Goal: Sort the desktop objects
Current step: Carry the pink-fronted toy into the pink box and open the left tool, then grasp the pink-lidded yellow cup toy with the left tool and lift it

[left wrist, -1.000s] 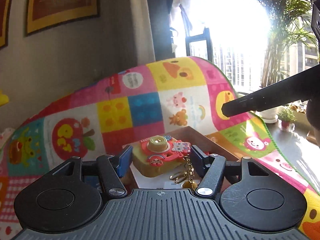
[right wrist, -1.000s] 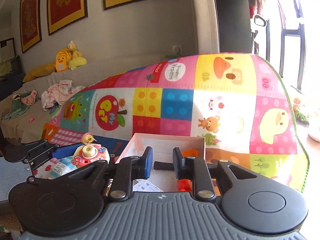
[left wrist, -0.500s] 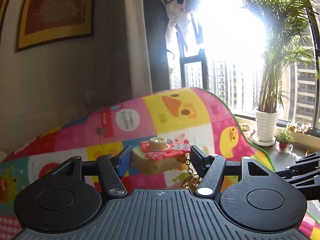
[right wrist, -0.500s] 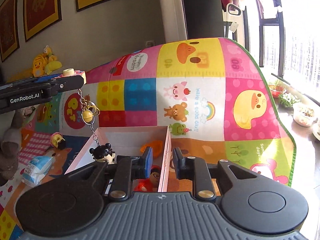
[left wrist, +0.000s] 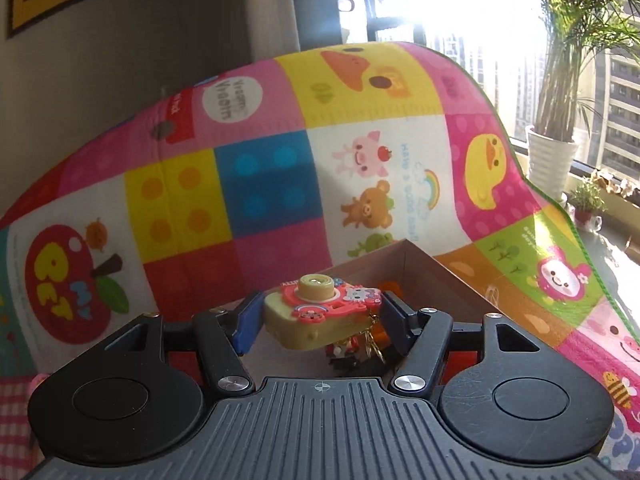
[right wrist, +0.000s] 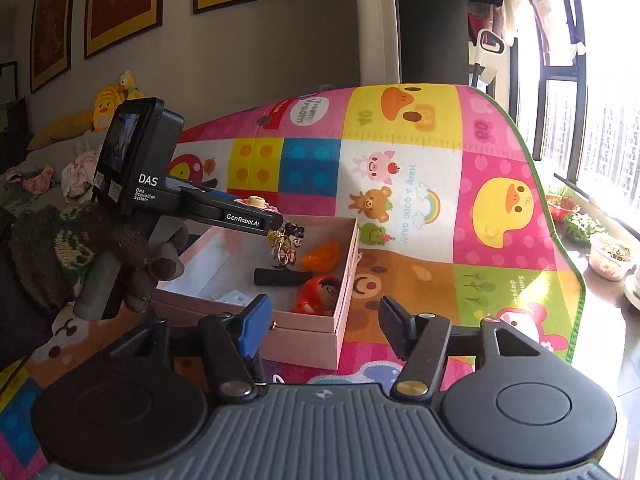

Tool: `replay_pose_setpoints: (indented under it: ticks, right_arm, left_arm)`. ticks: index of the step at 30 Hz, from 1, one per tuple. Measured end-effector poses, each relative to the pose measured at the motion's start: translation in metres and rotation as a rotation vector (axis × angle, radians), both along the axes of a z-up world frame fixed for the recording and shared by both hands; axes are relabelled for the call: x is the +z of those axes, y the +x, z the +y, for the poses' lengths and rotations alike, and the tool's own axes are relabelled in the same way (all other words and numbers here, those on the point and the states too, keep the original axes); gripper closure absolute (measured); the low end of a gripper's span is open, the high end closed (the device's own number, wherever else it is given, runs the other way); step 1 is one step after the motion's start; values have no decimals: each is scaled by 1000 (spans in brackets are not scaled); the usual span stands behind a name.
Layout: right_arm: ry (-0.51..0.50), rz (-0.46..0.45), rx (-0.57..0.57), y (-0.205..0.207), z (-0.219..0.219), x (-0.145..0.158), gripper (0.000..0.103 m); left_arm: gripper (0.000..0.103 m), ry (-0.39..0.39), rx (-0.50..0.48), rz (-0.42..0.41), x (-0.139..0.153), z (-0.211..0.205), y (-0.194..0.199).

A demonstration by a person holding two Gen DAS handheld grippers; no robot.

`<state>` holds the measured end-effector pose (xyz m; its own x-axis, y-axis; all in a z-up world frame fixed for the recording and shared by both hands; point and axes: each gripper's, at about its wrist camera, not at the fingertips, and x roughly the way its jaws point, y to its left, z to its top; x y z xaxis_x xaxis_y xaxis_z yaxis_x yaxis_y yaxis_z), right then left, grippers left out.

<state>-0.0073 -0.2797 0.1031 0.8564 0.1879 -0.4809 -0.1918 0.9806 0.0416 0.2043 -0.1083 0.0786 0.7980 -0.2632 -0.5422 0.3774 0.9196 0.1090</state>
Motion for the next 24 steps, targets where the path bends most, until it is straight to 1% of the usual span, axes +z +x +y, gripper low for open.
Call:
replay_pose_setpoints:
  ticks: [2,5,7,9,11,12,14,16,19,21,22,24]
  right_arm:
    - [-5,26,16,-5,2,-10,38]
    - [-17,59,27,-11,5,-24,34]
    - [-20,79,28,-14,7,-33,33]
    - [-17,85,26,-17,8,-36,30]
    - [-14,81,20,-19,8,-36,21]
    - [-16,77,21,-19,9,-35,18]
    - [-32,75,30,-18,13,-34,9]
    - [-59,92,51,-17,20,-37,5]
    - [-107,122,81,-19,35,-49,5]
    - [-145,125,83,-21,43,-57,5]
    - [-168,126,80,-22,48,-62,5]
    - [-185,138,76,-23,54,-69,5]
  left_arm:
    - [34,-7,14,11,-4,7,-3]
    - [23,-44,23,6,-1,24,-16]
    - [20,-72,20,4,2,37,-31]
    - [15,-85,21,-5,3,51,-49]
    - [11,-93,36,-15,0,65,-70]
    - [8,-95,49,-16,-2,73,-79]
    - [8,-102,90,-7,-9,87,-96]
    - [7,-123,125,24,-18,101,-111]
    - [6,-155,153,80,-33,117,-128]
    - [4,-153,168,110,-43,124,-137]
    - [3,-149,173,118,-47,126,-140]
    - [3,-144,188,118,-53,131,-147]
